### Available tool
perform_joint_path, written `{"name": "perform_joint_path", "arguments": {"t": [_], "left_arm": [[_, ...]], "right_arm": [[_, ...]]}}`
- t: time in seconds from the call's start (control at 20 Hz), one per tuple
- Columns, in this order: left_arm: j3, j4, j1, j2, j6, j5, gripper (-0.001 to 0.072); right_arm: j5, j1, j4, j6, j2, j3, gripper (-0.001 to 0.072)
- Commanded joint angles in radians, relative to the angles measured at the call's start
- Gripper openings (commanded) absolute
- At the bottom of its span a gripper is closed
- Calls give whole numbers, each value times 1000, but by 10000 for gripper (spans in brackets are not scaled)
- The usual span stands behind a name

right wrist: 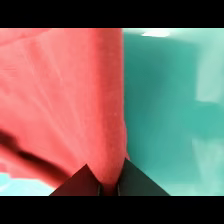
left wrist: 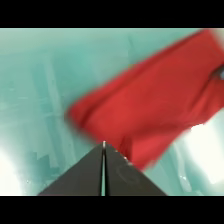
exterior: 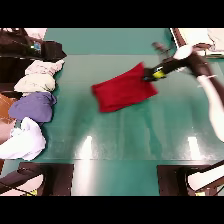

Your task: Fold the shirts.

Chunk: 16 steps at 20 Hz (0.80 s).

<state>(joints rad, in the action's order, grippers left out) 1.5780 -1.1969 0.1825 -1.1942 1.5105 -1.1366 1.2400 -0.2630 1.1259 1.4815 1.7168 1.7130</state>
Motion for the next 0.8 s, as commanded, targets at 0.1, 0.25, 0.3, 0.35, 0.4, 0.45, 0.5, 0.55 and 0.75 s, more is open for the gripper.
{"name": "perform_joint_path", "arguments": {"t": [0.1,0.25,0.3,0.35,0.4,0.45,0.5,0.55,0.75], "left_arm": [[0,7,60,-1,3,38,22],[0,6,60,-1,12,54,21],[0,7,60,0,14,56,22],[0,7,60,0,28,56,22],[0,7,60,-1,31,56,21],[0,7,60,0,32,57,22],[0,7,60,-1,35,58,22],[0,7,60,0,35,59,22],[0,7,60,0,35,65,22]], "right_arm": [[105,401,283,109,-201,7,17],[136,628,282,127,-247,7,17],[156,701,281,138,-249,7,17],[176,762,281,142,-249,3,17],[183,810,278,145,-252,-15,17],[183,850,280,161,-261,-52,17],[181,880,280,164,-271,-95,17],[172,904,280,167,-285,-146,17],[172,966,284,168,-340,-299,18]]}}
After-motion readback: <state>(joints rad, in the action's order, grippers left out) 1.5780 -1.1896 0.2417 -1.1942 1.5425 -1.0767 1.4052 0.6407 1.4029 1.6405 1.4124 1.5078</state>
